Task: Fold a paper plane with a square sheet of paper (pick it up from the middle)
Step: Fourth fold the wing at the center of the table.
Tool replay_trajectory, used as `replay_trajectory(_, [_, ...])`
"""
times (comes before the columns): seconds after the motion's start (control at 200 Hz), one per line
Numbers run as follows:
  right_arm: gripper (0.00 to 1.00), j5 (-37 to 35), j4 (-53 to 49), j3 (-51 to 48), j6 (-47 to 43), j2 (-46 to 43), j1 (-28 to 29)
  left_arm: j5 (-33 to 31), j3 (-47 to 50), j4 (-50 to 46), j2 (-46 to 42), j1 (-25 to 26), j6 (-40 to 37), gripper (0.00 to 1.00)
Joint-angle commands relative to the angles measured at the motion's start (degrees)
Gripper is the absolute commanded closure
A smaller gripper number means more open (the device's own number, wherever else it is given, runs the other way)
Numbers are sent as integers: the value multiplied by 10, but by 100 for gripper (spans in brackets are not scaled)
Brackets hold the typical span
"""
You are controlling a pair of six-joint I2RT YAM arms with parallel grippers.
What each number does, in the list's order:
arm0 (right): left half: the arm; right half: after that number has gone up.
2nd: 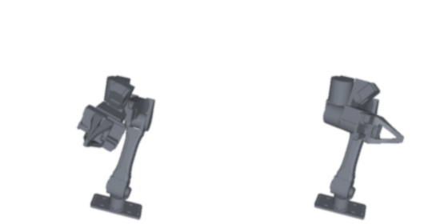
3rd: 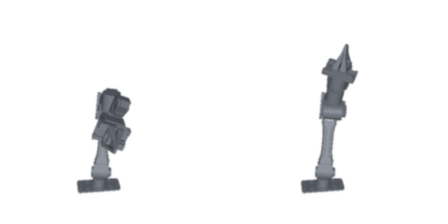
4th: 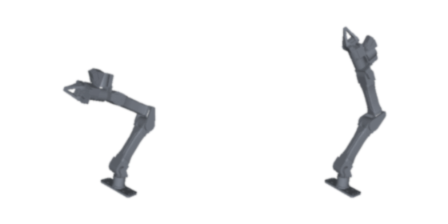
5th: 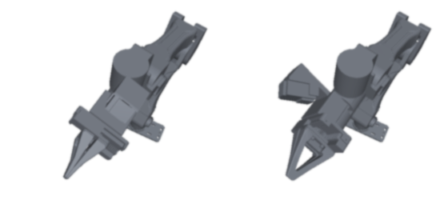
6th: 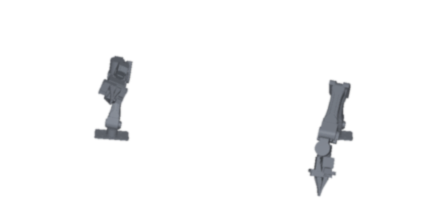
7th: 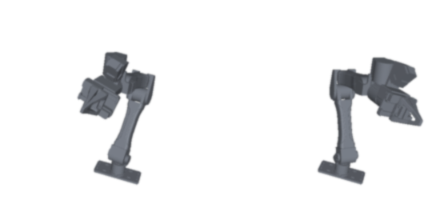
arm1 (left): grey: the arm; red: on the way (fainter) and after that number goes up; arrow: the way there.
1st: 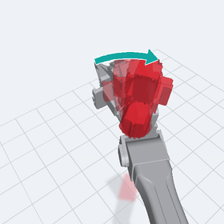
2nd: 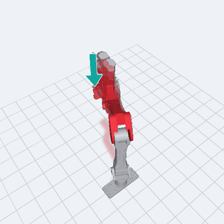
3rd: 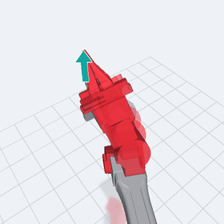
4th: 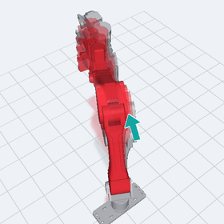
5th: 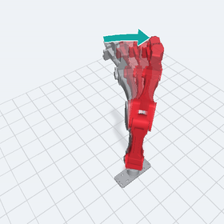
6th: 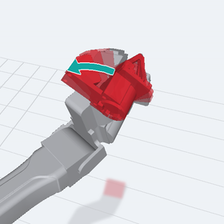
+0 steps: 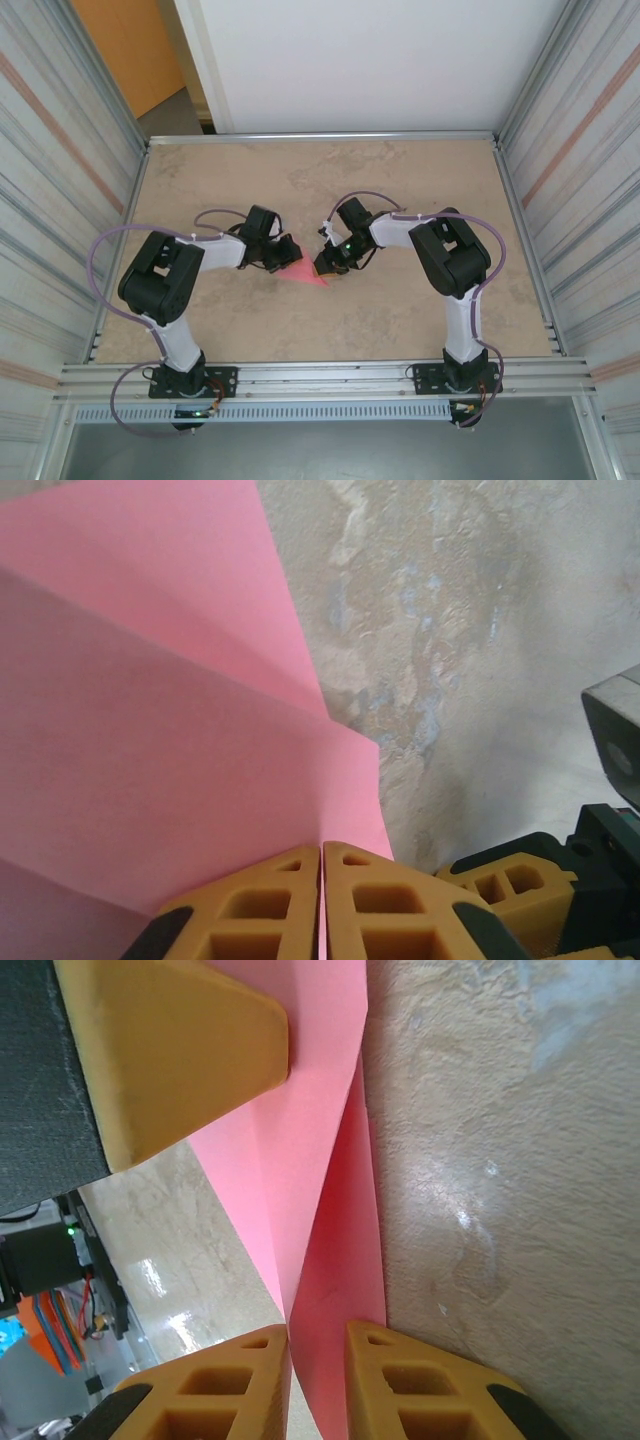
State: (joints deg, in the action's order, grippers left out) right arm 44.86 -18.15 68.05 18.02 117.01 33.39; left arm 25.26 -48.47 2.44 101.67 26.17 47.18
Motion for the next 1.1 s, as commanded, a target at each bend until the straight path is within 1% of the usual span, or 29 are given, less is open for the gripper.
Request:
replay_trajectory(0.0, [78, -90, -52, -20, 10, 32, -2, -23, 9, -27, -6, -7, -13, 90])
replay_trajectory(0.175, [75, -64, -19, -34, 28, -32, -12, -21, 12, -27, 4, -10, -16, 90])
replay_trajectory(0.281, [70, -72, -2, -38, 38, -86, -13, -18, 11, -24, 6, -10, -16, 90])
replay_trajectory(0.366, [69, -87, 2, -38, 43, -113, -12, -17, 10, -23, 6, -10, -16, 90])
replay_trajectory(0.431, [72, -95, 0, -35, 39, -122, -5, -16, 9, -22, 6, -10, -16, 90])
replay_trajectory(0.531, [77, -106, -8, -25, 27, -120, 17, -16, 9, -23, 7, -11, -16, 90])
replay_trajectory(0.697, [84, -90, -8, 1, 17, -89, 52, -18, 8, -27, 7, -10, -15, 90])
replay_trajectory(0.752, [84, -84, -8, 9, 16, -76, 60, -18, 7, -29, 8, -10, -15, 90])
replay_trajectory(0.887, [85, -82, 0, 19, 19, -54, 61, -18, 6, -34, 9, -11, -16, 90])
replay_trajectory(1.093, [86, -84, -2, 18, 18, -40, 46, -16, 4, -36, 10, -11, -17, 90])
